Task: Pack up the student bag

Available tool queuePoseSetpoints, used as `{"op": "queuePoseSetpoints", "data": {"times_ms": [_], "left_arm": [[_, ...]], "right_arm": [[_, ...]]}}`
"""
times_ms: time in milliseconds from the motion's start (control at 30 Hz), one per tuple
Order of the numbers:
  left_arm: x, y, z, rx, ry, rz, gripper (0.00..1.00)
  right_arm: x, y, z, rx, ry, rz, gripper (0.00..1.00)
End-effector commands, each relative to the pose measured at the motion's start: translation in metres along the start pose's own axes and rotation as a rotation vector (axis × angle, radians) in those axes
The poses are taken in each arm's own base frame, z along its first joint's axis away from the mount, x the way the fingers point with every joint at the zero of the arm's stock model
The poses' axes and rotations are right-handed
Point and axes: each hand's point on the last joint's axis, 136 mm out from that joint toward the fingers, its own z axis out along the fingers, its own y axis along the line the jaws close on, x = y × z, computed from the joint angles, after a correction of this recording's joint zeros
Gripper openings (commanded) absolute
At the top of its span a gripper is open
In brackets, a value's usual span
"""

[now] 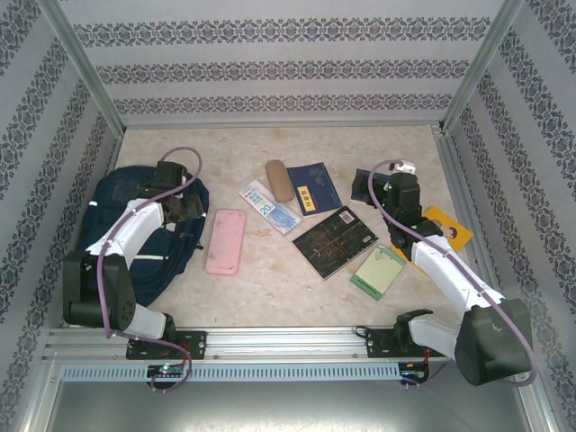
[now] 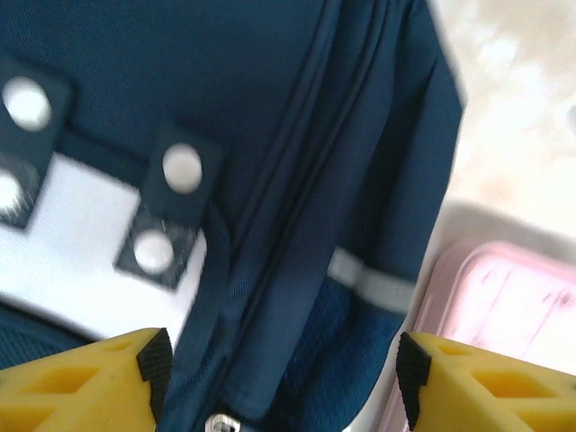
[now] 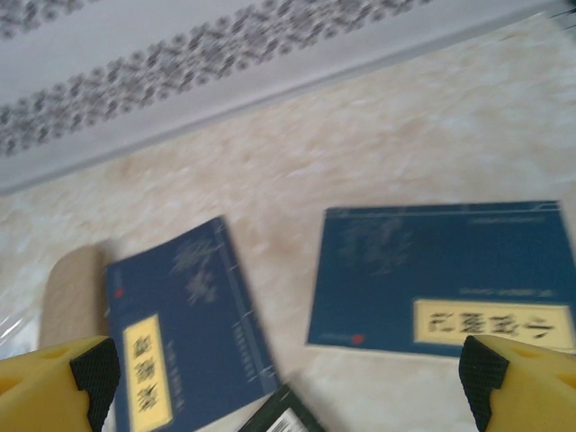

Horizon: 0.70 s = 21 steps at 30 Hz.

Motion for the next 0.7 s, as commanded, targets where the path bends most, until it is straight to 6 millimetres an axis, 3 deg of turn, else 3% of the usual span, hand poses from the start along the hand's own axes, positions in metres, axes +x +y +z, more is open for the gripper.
{"op": "queuePoseSetpoints", "data": {"times_ms": [0,167,400,467,533,633,667], "left_arm": [[0.039,0.005,0.005,-0.050,0.140,0.053,0.63],[0.052,-0.007,0.015,-0.080,0.199,0.179,0.54],[0.060,-0.016,0.039,-0.106,0.269,0.258,0.50],[0.062,-0.019,0.047,-0.103,0.296,0.264,0.31],[0.063,-0.026,0.053,-0.087,0.308,0.260,0.26],[0.060,-0.042,0.059,-0.041,0.314,0.233,0.02],[0.059,-0.050,0.061,-0.021,0.312,0.222,0.00]], "right_arm": [[0.001,0.011,-0.006,0.009,0.014,-0.052,0.98],[0.027,0.013,0.001,0.040,0.091,-0.089,0.98],[0.036,0.030,0.001,0.018,0.111,-0.135,0.98],[0.036,0.034,0.000,0.013,0.114,-0.143,0.98],[0.036,0.038,0.000,0.005,0.116,-0.146,0.98],[0.037,0.043,-0.003,-0.006,0.117,-0.149,0.98],[0.038,0.044,-0.004,-0.008,0.117,-0.150,0.98]]}}
